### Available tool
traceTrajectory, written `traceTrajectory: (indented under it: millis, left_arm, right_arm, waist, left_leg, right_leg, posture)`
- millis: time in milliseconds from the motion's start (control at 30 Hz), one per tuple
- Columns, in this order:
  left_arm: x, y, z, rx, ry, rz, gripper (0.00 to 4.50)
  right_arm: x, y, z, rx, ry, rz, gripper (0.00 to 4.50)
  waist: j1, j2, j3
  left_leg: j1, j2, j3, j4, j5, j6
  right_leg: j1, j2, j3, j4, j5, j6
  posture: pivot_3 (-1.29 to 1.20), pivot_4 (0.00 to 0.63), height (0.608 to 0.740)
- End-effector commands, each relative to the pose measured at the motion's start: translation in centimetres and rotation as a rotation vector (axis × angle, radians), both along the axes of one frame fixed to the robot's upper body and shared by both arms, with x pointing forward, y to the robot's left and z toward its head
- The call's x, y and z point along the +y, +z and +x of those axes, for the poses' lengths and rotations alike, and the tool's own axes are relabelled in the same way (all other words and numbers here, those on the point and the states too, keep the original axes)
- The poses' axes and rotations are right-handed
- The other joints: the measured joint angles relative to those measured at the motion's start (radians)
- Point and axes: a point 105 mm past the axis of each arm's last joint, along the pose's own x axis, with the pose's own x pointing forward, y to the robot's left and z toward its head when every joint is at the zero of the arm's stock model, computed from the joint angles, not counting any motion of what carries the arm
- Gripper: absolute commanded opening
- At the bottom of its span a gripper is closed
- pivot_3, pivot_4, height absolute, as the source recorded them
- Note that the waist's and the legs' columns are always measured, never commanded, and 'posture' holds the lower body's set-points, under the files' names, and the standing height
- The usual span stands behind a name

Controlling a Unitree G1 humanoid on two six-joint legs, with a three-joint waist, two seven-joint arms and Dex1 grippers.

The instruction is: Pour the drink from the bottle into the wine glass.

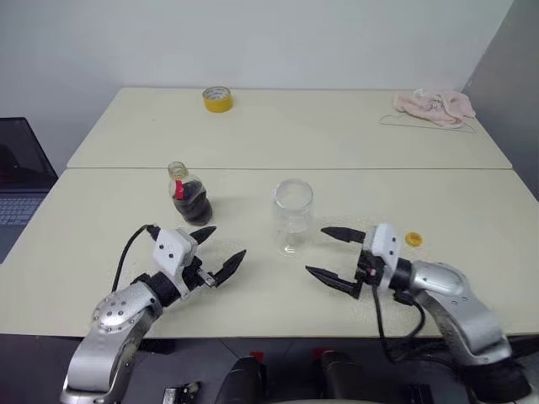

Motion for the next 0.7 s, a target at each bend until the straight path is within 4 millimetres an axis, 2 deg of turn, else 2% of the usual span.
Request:
traceTrajectory:
  millis: [33, 133, 267, 433, 700]
  left_arm:
    - [2.5, 1.5, 0.2, -0.101, 0.196, 0.006, 4.50]
    - [3.9, 1.1, 0.8, -0.097, 0.267, 0.033, 4.50]
    - [5.4, 1.7, 2.8, -0.108, 0.308, 0.039, 4.50]
    - [5.7, 1.4, 4.8, -0.095, 0.301, 0.051, 4.50]
    - [5.5, 1.3, 6.5, -0.084, 0.284, 0.059, 4.50]
  right_arm:
    - [0.3, 1.6, -1.2, 0.002, 0.039, 0.021, 4.47]
    - [0.6, 1.9, -1.2, 0.002, 0.032, 0.028, 4.47]
    - [1.4, 2.3, -1.0, -0.008, 0.038, 0.044, 4.47]
    - [1.9, 2.6, -0.8, -0.023, 0.050, 0.043, 4.47]
    - [2.2, 3.1, -0.8, -0.054, 0.058, 0.033, 4.47]
  waist:
    - [0.001, -0.001, -0.001]
    - [0.003, -0.001, -0.001]
    - [0.005, -0.001, 0.000]
    - [0.004, -0.002, -0.001]
    - [0.004, -0.002, -0.001]
  left_leg:
    - [0.000, 0.000, 0.000, 0.000, 0.000, 0.000]
    - [0.000, 0.000, -0.001, 0.000, 0.000, 0.000]
    - [0.000, -0.001, -0.001, 0.000, 0.000, 0.000]
    - [0.000, -0.001, -0.001, 0.000, 0.000, 0.000]
    - [0.000, -0.001, -0.002, 0.000, 0.000, 0.000]
  right_leg:
    - [0.000, 0.000, 0.000, 0.000, 0.000, 0.000]
    - [0.000, 0.000, -0.002, 0.000, 0.000, 0.000]
    - [0.001, 0.000, -0.002, 0.000, 0.000, 0.000]
    - [0.000, 0.000, -0.002, 0.000, 0.000, 0.000]
    - [0.000, 0.000, -0.002, 0.000, 0.000, 0.000]
  posture:
    - [0.00, 0.150, 0.740]
    - [0.00, 0.150, 0.740]
    - [0.00, 0.150, 0.740]
    - [0.00, 0.150, 0.740]
    - [0.00, 0.150, 0.740]
